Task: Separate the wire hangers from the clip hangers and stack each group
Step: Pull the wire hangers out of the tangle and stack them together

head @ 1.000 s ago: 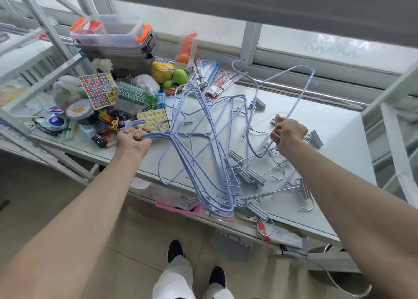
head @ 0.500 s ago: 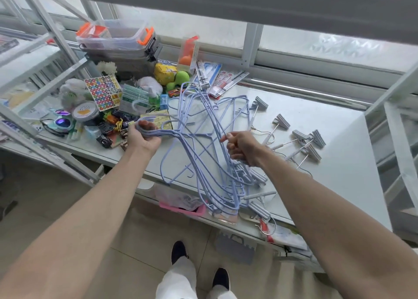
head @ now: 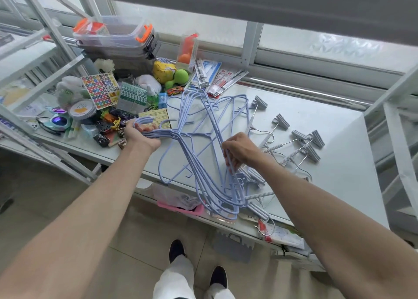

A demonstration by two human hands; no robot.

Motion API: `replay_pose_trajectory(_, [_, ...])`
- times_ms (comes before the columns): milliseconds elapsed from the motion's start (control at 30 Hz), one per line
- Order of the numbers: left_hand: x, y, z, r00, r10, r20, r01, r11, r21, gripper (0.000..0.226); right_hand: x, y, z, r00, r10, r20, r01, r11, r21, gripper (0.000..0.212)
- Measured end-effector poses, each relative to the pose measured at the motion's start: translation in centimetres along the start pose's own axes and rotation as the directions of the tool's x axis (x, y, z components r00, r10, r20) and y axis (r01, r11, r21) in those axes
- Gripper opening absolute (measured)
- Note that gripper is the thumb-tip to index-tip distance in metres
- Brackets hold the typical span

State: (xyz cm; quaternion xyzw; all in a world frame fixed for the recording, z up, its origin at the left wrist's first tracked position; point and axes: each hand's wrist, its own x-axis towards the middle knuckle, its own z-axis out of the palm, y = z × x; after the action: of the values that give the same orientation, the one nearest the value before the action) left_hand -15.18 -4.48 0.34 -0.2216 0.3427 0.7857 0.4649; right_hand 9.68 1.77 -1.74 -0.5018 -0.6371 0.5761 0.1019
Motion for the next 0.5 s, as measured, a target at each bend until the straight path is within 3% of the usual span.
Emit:
replay_pose_trajectory(133, [0.4,0.2,0.0,0.991,-0.007,-0.136,0.017,0.997,0.071,0.055,1.4,0.4,-0.1,0.959,-0.116,-0.26,0.022,0.941,-0.338,0.053])
replay_pose_trajectory(233, [0.2,0.6,0.0,0.988,-0.03,-0.15,0.04,0.997,0.069,0.051,2.3,1.0,-0.3,0.877,-0.148,-0.456,-0.056,0.913,-0.405,0.046])
replay_pose_trajectory(333, [-0.3,1.0,0.4,0.987,-0.048,-0.155,0.058,0.996,0.061,0.05,2.4,0.7,-0.9,0.862,-0.195,-0.468,-0.071,0.867,-0.493,0.02])
replay_pose_trajectory(500, [-0.3,1.9,0.2,0.982,-0.09,-0.169,0.091,0.996,-0.004,0.043,3.7,-1.2,-2.4,0.864,-0.287,-0.414,0.022,0.842,-0.538,0.045])
